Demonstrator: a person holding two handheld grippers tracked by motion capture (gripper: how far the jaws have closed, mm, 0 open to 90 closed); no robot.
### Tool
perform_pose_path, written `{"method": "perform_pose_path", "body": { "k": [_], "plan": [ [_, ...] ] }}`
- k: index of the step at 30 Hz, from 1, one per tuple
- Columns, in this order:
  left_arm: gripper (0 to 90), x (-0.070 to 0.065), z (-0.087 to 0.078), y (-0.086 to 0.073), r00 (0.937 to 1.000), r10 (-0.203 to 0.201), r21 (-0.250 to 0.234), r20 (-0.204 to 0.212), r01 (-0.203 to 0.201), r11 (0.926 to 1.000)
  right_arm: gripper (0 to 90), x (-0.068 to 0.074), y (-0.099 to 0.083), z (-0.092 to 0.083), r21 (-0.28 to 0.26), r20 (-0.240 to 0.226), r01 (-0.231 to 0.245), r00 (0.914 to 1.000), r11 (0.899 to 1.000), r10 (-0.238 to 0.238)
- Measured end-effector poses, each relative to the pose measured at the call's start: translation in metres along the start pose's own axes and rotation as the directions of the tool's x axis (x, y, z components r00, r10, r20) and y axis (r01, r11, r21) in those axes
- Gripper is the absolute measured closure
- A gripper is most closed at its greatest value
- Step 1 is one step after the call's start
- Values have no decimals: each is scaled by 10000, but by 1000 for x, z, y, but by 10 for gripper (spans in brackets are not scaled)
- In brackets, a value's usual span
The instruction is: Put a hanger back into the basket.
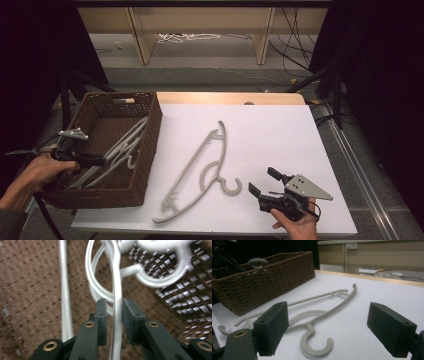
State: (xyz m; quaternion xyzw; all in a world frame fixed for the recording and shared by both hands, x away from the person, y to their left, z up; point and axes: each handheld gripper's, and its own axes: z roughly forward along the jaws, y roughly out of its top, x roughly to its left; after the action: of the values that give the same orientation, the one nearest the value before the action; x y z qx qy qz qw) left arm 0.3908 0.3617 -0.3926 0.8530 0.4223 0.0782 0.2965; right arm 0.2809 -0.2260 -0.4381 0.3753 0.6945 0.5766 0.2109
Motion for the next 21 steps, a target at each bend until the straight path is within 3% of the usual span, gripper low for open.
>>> {"method": "perform_pose_path", "body": {
  "k": [3, 5, 7, 10, 12, 14, 15, 20, 21],
  "plan": [
    [672, -5, -6, 5, 9994, 48, -112, -351, -52, 9999, 184, 0, 0, 0, -4, 10, 16, 10000, 10000, -16],
    [610, -10, -10, 9, 9984, -180, -606, -531, 148, 9981, 183, 0, 0, 0, -21, 1, 21, 10000, 10000, -21],
    [549, -15, -14, 12, 9979, -155, -931, -626, 96, 9956, 183, 0, 0, 0, -18, 18, 11, 10000, 10000, -11],
    [460, -28, -20, 18, 9951, -460, -1729, -875, 303, 9845, 183, 0, 0, 0, 17, 84, 35, 10000, 10000, -35],
    [432, -37, -25, 21, 9954, -359, -1950, -885, 180, 9806, 183, 0, 0, 0, 12, 104, 33, 9999, 10000, -34],
    [393, -50, -27, 26, 9933, -609, -2510, -978, 346, 9674, 183, 0, 0, 0, 23, 97, 34, 9999, 10000, -35],
    [377, -59, -27, 30, 9915, -897, -3088, -945, 565, 9495, 183, 0, 0, 0, 6, 105, 28, 9999, 10000, -28],
    [315, -93, -30, 40, 9933, -716, -3684, -902, 335, 9291, 183, 0, 0, 0, -11, 68, 39, 10000, 10000, -39],
    [306, -101, -28, 42, 9945, -721, -3934, -764, 364, 9186, 183, 0, 0, 0, 5, 88, 18, 10000, 10000, -18]
  ]
}}
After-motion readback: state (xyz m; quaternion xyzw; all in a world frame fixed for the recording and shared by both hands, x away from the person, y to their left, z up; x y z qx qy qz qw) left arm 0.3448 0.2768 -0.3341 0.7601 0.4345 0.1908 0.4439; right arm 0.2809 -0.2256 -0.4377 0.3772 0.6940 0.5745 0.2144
